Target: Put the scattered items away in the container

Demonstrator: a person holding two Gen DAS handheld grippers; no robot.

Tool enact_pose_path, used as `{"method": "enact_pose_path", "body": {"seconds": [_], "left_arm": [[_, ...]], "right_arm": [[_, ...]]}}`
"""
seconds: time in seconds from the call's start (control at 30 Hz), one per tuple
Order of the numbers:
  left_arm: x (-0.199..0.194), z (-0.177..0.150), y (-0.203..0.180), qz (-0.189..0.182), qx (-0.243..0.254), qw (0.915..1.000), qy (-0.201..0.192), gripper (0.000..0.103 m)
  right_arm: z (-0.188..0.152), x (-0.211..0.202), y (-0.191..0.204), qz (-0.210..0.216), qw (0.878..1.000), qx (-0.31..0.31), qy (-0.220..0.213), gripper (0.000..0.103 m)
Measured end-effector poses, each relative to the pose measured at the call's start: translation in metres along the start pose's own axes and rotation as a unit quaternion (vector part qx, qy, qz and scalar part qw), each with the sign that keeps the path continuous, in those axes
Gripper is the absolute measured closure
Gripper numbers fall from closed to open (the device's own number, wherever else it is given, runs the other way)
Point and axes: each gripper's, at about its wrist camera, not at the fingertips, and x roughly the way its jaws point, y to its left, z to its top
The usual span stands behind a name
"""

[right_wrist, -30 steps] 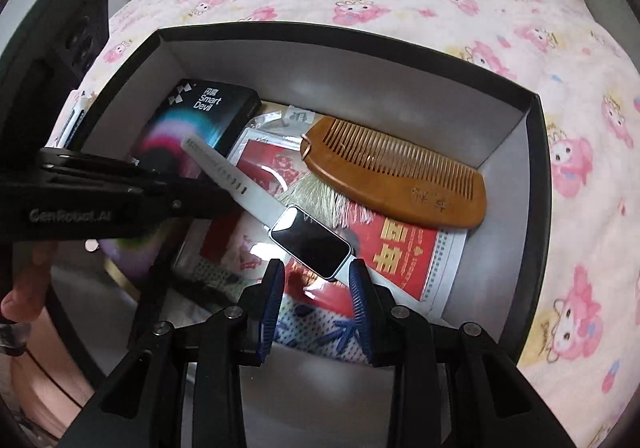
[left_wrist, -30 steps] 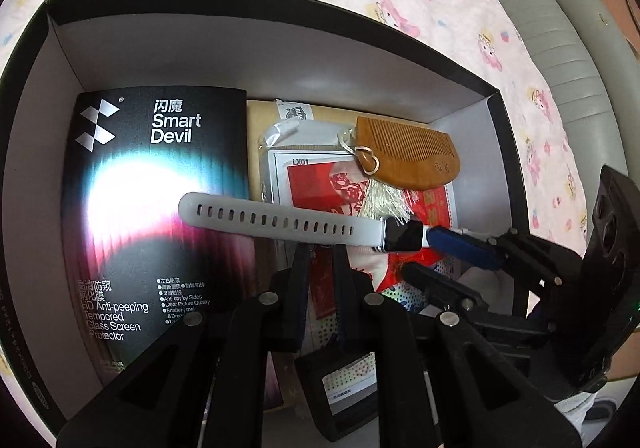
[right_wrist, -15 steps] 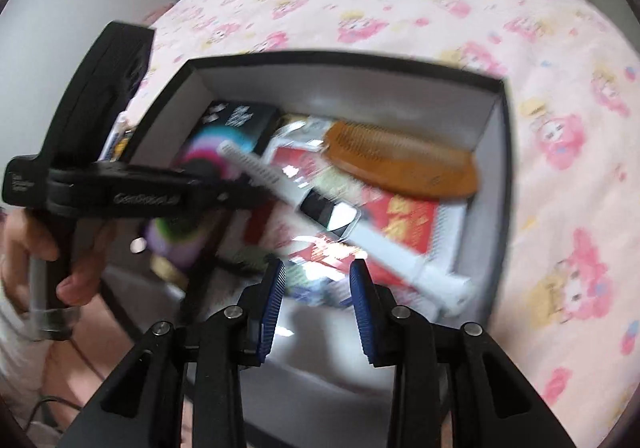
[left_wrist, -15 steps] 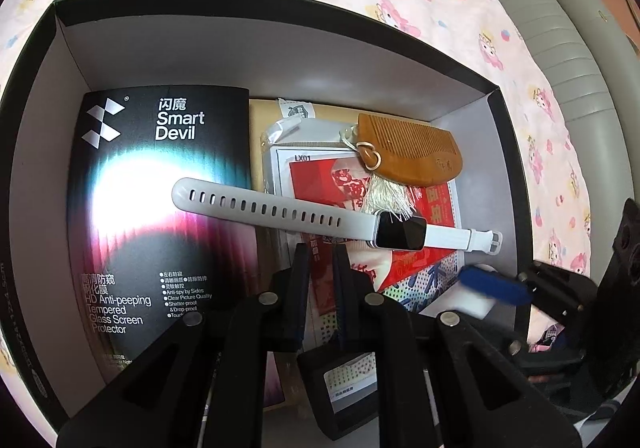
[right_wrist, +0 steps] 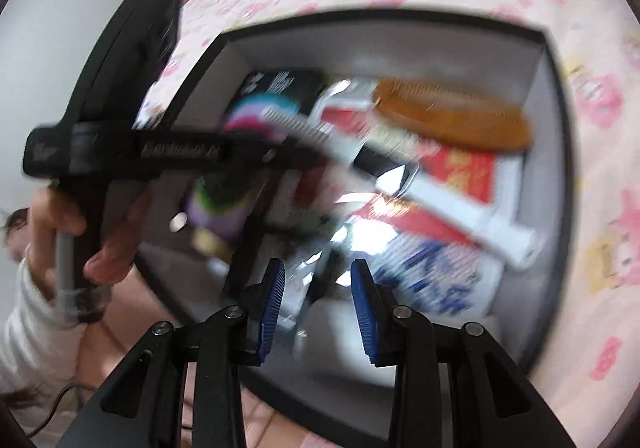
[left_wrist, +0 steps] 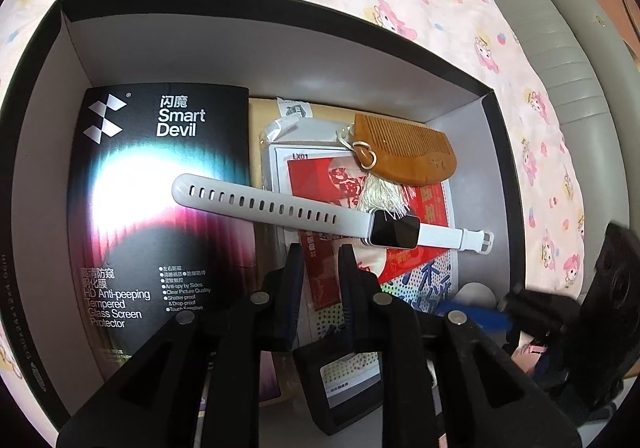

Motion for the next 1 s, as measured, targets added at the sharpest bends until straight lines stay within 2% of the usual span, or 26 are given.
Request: {"method": "enact_pose_path", "body": {"seconds": [0.13,0.23,0.37,0.6,0.77,0.87,1.0], "left_arm": [[-0.002,0.001,0.002,-0.001,-0.002,1.0,0.0,0.087],[-0.002,0.001,0.001,-0.003,0.001,1.0,0.001,0.087],[0.0,0.003,0.002,-0.003,-0.001,1.0,0.004,0.087],[-0.004,0.007,0.002,-0.003,-0.003,1.0,0.002,0.087],[-0.008,0.008,-0.002,-0.006,0.004,1.0,-0.006,0.087],[-0.016,0.01,-0.007,-0.003,0.015,0.9995,-0.027,0.086],[-0.033,0.013,-0.019,0.013,0.034,0.9973,-0.064,0.082]], "right_arm": [[0.011,-0.006,-0.014,-0.043,0.999,0.027,-0.02,0.073],[0.019,0.003,-0.012,-0.064,0.998,0.014,-0.007,0.073],[0.027,0.019,-0.015,-0.068,0.997,0.011,0.017,0.073],[0.043,0.031,-0.017,-0.093,0.995,0.007,0.021,0.073],[0.042,0.027,-0.016,-0.104,0.994,0.011,-0.002,0.073],[0.037,0.015,-0.007,-0.144,0.989,-0.001,-0.03,0.072],[0.032,-0.008,0.008,-0.173,0.982,-0.008,-0.071,0.071]]}}
